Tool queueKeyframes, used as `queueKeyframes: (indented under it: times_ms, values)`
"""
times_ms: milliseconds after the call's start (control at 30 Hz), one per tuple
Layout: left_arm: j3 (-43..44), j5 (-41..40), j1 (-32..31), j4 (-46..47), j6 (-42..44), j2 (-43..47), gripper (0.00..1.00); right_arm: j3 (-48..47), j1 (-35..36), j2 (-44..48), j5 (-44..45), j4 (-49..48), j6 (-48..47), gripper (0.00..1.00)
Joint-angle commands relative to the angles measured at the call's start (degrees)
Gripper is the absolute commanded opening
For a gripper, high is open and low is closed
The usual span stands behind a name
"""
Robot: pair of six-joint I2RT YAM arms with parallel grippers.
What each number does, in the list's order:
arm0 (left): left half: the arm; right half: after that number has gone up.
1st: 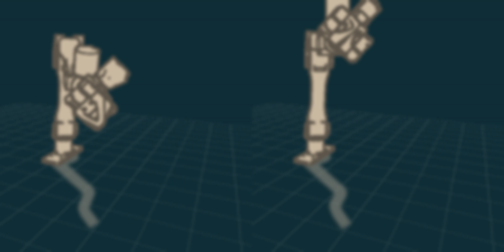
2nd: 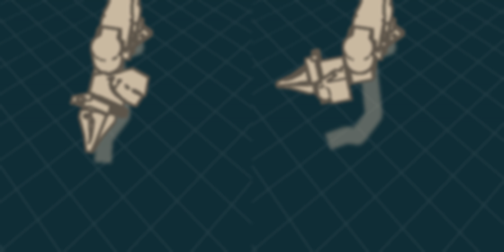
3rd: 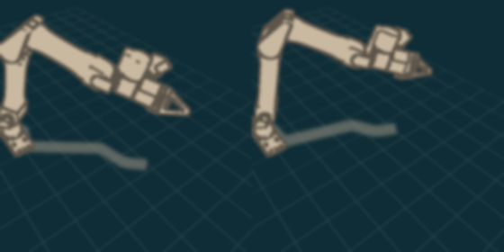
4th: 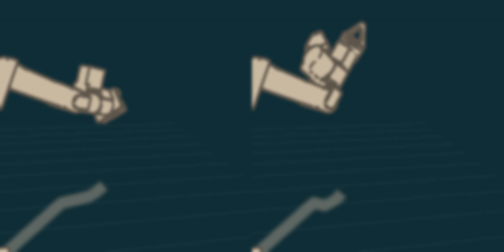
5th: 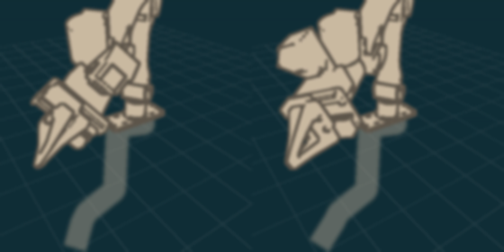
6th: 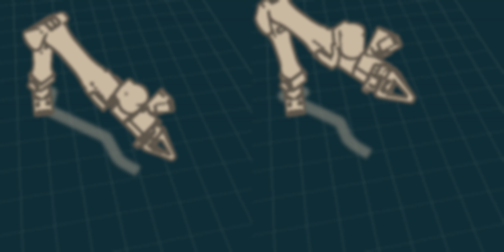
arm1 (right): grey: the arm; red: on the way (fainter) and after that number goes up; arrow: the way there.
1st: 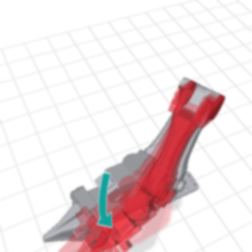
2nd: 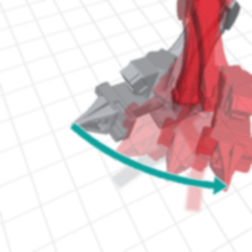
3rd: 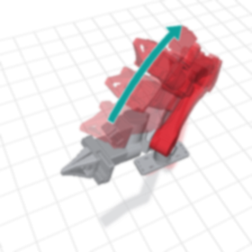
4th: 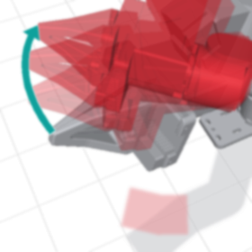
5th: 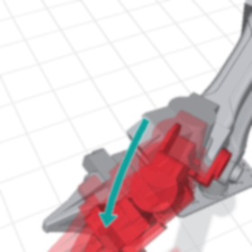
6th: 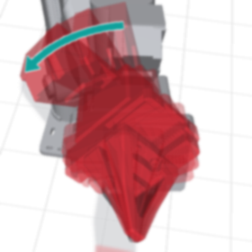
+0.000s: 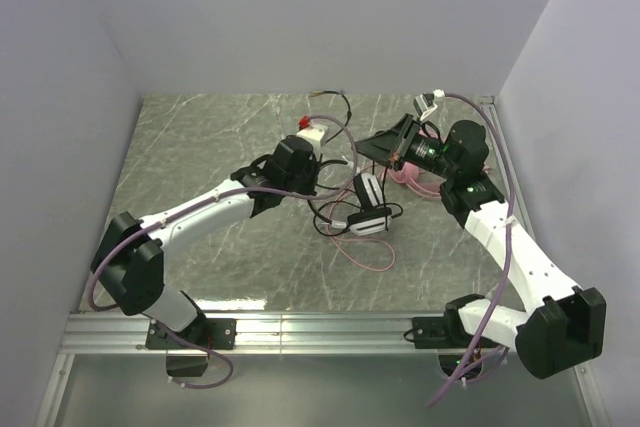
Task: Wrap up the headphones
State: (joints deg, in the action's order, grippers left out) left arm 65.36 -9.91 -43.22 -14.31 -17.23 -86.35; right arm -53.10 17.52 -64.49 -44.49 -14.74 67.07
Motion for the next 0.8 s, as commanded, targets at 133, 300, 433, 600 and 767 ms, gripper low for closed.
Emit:
queueKeyframes:
  times_ms: [133,300,433,600,767]
  values:
    - [7.85,-0.46,-3.01,5.87,-0.61,-2.86,0.00,-4.73,1.11,-2.05,-2.35,-3.62,1.13,0.00]
    - [9.17,0.51,-3.36,8.24,-1.48,-5.32,0.00,-6.57,1.47,-1.61,-4.29,-3.11,1.75,0.00]
    - [12.41,-2.20,-3.36,7.28,-2.98,-8.57,0.00,-6.93,1.47,0.58,-4.47,-1.34,1.48,0.00]
    - [17.77,-6.25,-3.45,5.17,-5.08,-14.55,0.00,-6.58,1.47,2.70,-4.55,-0.90,2.10,0.00]
    - [27.17,-11.61,-3.36,0.26,-8.60,-20.42,0.00,-5.87,1.82,4.54,-4.29,0.15,1.76,0.00]
